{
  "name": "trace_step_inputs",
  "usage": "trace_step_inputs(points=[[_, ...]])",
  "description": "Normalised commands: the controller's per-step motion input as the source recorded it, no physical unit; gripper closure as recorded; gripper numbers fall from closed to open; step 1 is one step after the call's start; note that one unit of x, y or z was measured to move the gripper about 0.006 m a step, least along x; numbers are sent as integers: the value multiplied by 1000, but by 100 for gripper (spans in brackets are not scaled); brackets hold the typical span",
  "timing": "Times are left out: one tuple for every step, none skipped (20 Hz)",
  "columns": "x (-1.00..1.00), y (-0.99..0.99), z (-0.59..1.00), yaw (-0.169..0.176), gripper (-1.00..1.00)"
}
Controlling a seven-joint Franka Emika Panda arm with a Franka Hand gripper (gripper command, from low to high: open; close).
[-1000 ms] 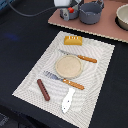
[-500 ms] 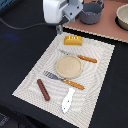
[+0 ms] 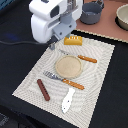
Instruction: Interact with the objects in diverse but meaningful ways.
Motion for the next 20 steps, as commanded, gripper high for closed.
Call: trace_step_inputs(points=[[254,-706,-57,-52,-100],[257,-680,-60,-52,-100],[260,-663,-66,-52,-100],[249,-640,-80,-52,-100],[251,-620,-97,-50,-100],[209,-603,-129,-52,-100],[191,-549,-157,-51,-100],[163,-517,-180,-52,-100],[151,-480,-163,-49,-100],[100,-457,-183,-48,-100],[109,-423,-177,-45,-100],[120,-409,-180,-43,-100],[106,-420,-197,-42,-100],[91,-409,-200,-42,-100],[69,-409,-211,-34,-100],[31,-391,-229,-17,-100],[34,-400,-263,-13,-100],[9,-409,-280,-14,-100],[0,-411,-280,-14,-100],[0,-440,-289,-16,-100]])
